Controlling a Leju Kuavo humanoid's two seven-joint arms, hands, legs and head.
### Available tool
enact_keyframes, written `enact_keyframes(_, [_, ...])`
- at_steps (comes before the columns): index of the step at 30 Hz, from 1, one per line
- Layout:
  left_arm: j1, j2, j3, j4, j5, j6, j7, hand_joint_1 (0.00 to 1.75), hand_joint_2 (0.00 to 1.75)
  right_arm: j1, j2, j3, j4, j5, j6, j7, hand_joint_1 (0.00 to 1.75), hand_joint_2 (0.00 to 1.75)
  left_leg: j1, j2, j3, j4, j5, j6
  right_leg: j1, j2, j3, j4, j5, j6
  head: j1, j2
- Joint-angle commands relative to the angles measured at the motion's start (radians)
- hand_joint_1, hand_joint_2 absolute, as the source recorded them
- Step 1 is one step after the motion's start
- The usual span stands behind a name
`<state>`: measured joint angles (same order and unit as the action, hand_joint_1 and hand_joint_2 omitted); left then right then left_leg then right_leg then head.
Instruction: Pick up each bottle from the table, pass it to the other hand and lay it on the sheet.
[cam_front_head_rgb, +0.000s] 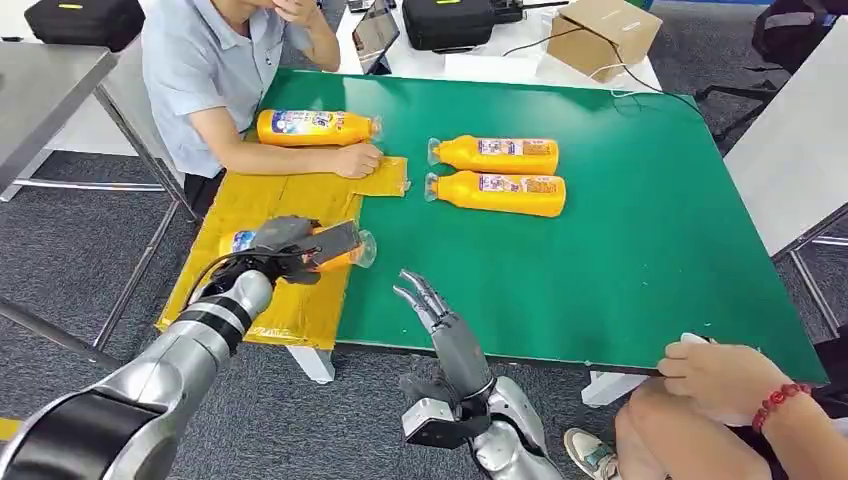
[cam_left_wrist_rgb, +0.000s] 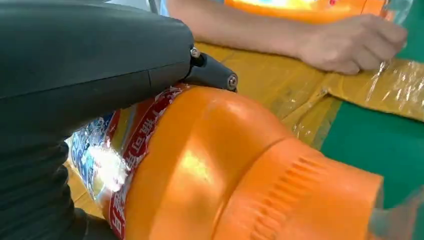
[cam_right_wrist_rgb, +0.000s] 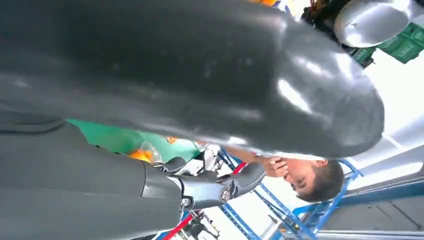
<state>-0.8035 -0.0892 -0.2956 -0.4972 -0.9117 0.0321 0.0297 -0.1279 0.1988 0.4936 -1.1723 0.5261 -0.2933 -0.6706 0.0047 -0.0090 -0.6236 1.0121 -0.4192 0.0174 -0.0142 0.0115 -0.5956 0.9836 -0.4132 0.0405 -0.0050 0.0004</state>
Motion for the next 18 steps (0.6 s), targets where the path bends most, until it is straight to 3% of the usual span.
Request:
enact_keyframes(1, [-0.062,-0.013,-0.035,0.158,-0.01,-0.015,0.012,1.4,1.75,-0.016,-0.027,0.012,0.025,-0.007,0.004,0.002,0.0,0.0,0.001,0.001,0.005,-0.001,-0.001,-0.001,0.001,-0.001,0.005,-0.001,-0.001,-0.002,0.0,0.0])
enact_keyframes(2, [-0.062,-0.013,-0.035,0.158,-0.01,-0.015,0.012,1.4,1.75,-0.016,-0.027,0.012,0.025,-0.007,0.004,0.002,0.0,0.0,0.0,0.0,0.004,-0.001,-0.001,-0.001,0.001,-0.001,0.004,-0.001,-0.001,-0.001,0.0,0.0])
enact_keyframes(3, [-0.062,-0.013,-0.035,0.158,-0.01,-0.015,0.012,1.29,1.75,-0.016,-0.027,0.012,0.025,-0.007,0.004,0.002,0.0,0.0,0.0,0.0,0.003,-0.001,-0.001,0.0,0.001,-0.001,0.003,-0.001,-0.001,-0.001,0.0,0.0])
enact_keyframes(4, [-0.062,-0.013,-0.042,0.16,-0.024,-0.029,0.016,1.1,1.75,-0.019,-0.025,0.013,0.034,-0.009,0.008,0.002,0.0,0.0,0.0,0.0,0.005,-0.001,-0.001,-0.001,0.001,-0.001,0.005,-0.001,-0.001,-0.002,0.0,0.0])
enact_keyframes(5, [-0.058,-0.014,-0.044,0.161,-0.036,-0.039,0.018,0.75,1.75,-0.021,-0.024,0.014,0.04,-0.01,0.01,-0.001,0.0,0.0,0.0,0.0,0.002,-0.001,0.0,0.0,0.0,-0.001,0.002,-0.001,0.0,-0.001,0.0,0.0])
enact_keyframes(6, [-0.054,-0.016,-0.054,0.166,-0.061,-0.053,0.016,0.68,1.75,-0.024,-0.022,0.014,0.052,-0.01,0.008,-0.009,0.0,0.0,0.0,0.001,0.005,-0.001,-0.001,-0.001,0.001,-0.001,0.005,-0.001,-0.001,-0.002,0.0,0.0])
enact_keyframes(9, [-0.032,-0.027,-0.032,0.166,-0.048,-0.062,-0.003,0.1,1.75,-0.03,-0.017,0.008,0.075,-0.017,0.003,-0.015,0.0,0.0,0.0,0.001,0.005,-0.001,-0.001,-0.001,0.0,0.0,0.005,-0.001,-0.001,-0.001,0.0,0.0])
enact_keyframes(10, [-0.024,-0.033,0.005,0.165,-0.008,-0.075,-0.027,0.0,1.75,-0.031,-0.016,0.009,0.08,-0.019,0.001,-0.017,0.0,0.0,0.0,0.001,0.007,-0.002,-0.001,-0.001,0.001,0.0,0.007,-0.002,-0.001,-0.001,0.0,0.0])
enact_keyframes(13, [0.012,-0.048,0.222,0.137,0.264,-0.195,-0.197,0.0,1.75,-0.043,-0.017,0.028,0.117,-0.037,-0.014,-0.027,0.0,0.0,0.0,0.003,0.008,-0.002,-0.002,-0.001,0.001,0.001,0.008,-0.002,-0.001,-0.002,0.0,0.0])
enact_keyframes(18, [0.072,-0.07,0.236,0.041,0.413,-0.278,-0.289,0.0,1.75,-0.041,-0.045,0.083,0.137,-0.095,-0.064,-0.027,0.0,0.0,0.0,0.0,0.004,-0.002,-0.001,0.0,0.0,0.0,0.005,-0.001,-0.001,-0.001,0.0,0.0])
